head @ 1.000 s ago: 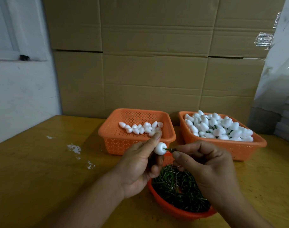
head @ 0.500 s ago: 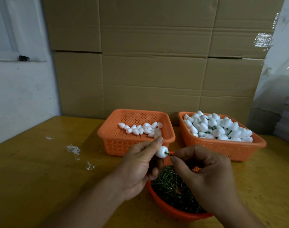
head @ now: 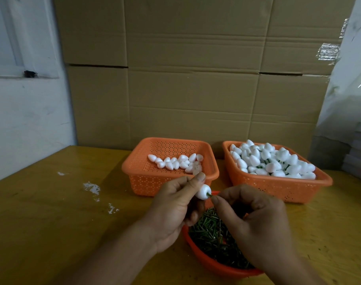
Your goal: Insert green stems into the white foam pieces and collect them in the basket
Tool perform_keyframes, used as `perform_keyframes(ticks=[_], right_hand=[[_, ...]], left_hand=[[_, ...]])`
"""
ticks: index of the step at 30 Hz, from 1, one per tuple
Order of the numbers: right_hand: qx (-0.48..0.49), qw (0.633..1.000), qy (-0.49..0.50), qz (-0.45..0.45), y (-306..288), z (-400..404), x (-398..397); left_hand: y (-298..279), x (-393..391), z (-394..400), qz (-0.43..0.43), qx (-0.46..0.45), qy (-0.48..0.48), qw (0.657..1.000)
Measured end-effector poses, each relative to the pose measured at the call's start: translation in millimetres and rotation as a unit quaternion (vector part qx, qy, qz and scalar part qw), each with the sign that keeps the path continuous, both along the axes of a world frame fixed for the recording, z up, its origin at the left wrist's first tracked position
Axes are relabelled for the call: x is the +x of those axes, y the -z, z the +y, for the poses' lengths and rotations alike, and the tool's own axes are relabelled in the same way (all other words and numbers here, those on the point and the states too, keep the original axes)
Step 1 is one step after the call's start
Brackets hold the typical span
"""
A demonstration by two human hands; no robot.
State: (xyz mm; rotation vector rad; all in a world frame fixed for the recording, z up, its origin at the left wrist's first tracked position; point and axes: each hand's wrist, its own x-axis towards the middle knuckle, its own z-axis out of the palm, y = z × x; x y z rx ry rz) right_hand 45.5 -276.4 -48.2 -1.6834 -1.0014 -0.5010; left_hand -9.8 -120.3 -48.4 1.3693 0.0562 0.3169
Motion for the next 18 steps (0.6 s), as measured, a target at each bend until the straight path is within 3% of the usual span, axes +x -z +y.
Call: perform_keyframes(ticks=[18], right_hand=[[-0.047, 0.999, 0.009, 0.001, 7.0, 2.2, 0.3]], left_hand=[[3.2, 0.3, 0.0, -0.071, 0.069, -0.029, 0.995]])
